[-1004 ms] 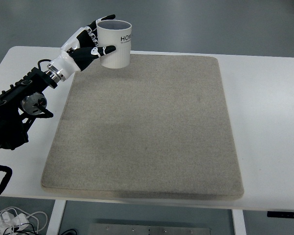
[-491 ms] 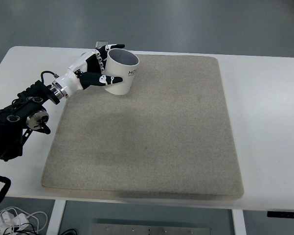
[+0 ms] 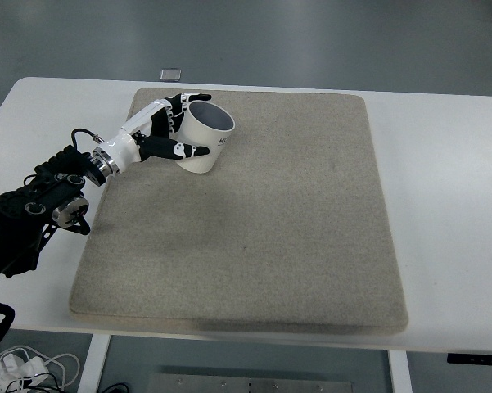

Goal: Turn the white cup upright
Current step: 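Lower the upright cup onto the mat with the left hand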

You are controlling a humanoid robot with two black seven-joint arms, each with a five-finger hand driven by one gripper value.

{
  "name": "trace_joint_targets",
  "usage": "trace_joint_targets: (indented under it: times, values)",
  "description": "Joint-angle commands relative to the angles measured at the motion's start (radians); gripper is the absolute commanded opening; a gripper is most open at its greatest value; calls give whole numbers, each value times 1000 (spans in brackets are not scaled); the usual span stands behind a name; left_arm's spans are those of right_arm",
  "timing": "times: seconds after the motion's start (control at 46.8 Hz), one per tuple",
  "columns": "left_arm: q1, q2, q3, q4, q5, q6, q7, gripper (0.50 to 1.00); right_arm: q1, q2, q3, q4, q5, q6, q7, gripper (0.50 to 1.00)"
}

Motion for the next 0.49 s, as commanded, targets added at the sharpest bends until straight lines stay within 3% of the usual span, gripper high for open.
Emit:
trace_joint_targets:
  times: [0.0,0.064,0.235,0.299,0.363,0.47]
  values:
    - [10,-5,2,1,3,6,0,662,0,0,0,0,0,0,0,952]
    - [13,-5,6,1,14,6,0,701,0,0,0,0,0,0,0,952]
    - [15,-5,40,1,20,17,0,737,0,0,0,0,0,0,0,952]
    - [15,-5,40,1,20,21,0,803,0,0,0,0,0,0,0,952]
    - [15,-7,40,1,20,21,0,818,0,0,0,0,0,0,0,952]
    - [15,-7,37,-1,19,21,0,889,0,0,0,0,0,0,0,952]
